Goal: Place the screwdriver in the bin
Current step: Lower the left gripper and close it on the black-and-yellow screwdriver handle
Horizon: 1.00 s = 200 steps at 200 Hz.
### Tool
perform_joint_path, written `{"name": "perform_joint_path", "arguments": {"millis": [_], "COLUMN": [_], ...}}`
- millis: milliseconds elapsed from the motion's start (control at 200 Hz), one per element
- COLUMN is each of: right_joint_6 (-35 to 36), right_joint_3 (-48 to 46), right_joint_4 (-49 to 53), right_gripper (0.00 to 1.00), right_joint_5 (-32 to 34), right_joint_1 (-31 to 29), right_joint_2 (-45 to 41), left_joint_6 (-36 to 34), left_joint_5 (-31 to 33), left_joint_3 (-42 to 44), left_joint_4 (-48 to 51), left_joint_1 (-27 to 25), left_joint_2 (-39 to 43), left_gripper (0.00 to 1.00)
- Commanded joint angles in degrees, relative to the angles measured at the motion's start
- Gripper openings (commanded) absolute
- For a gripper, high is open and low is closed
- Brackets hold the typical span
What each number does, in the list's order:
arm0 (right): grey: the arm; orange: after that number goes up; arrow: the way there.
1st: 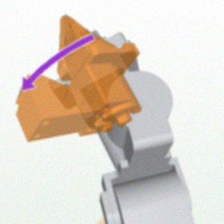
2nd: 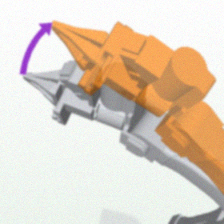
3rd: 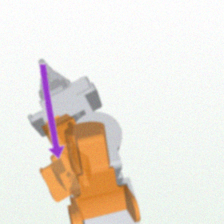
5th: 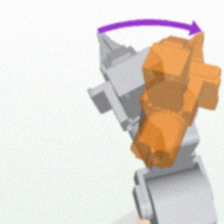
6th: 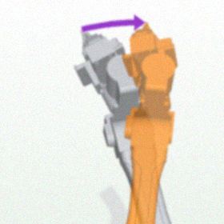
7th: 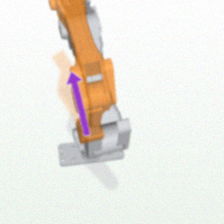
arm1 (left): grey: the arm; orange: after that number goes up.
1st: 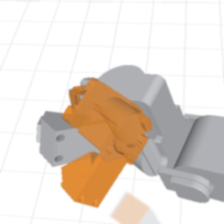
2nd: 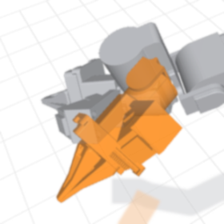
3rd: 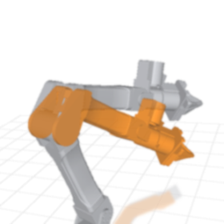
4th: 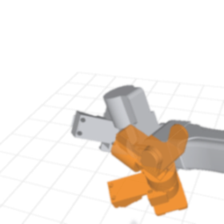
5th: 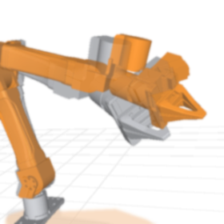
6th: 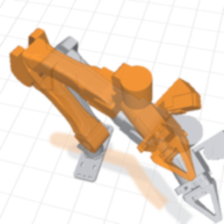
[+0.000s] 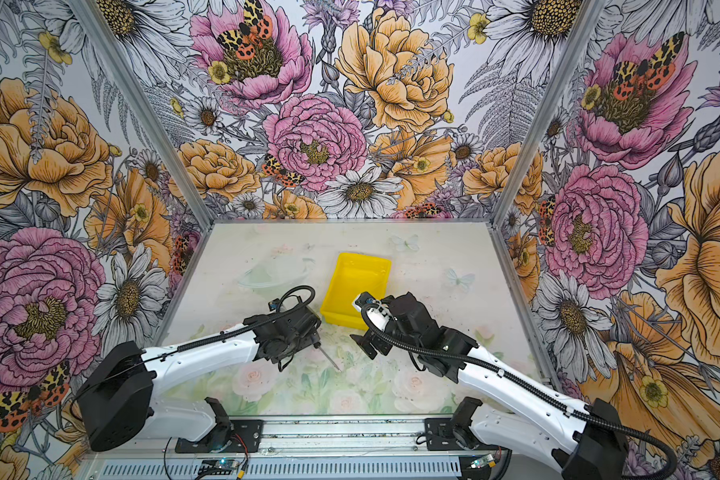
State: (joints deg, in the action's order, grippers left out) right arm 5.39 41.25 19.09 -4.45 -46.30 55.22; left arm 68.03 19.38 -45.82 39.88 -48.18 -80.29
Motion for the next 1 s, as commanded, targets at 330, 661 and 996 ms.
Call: {"name": "perform_joint_path", "arguments": {"millis": [330,661,996], "right_joint_6": [-0.8,-0.7,-0.8], "right_joint_3": [-0.6,-0.4,-0.1], "right_joint_4": [-1.2,-1.3,-1.2], "right_gripper": [0.99,1.00,0.99], "right_joint_5": [2.9,4.4,3.9], "right_joint_1": [2.7,3.9,4.7], "right_joint_2": [-2.9,-3.0,-3.3], "left_joint_6": [-5.1,-5.6,-5.2], "left_joint_5": [-4.7,-5.6,-5.4], "left_joint_3": [-8.2,-7.9,-6.1], "left_joint_4": [-0.3,-0.2,-0.2], "left_joint_1": [3.2,3.8,3.3], "left_joint_2": [-13.3,-16.3,-14.3], "left_gripper": [0.81,0.51,0.13]}}
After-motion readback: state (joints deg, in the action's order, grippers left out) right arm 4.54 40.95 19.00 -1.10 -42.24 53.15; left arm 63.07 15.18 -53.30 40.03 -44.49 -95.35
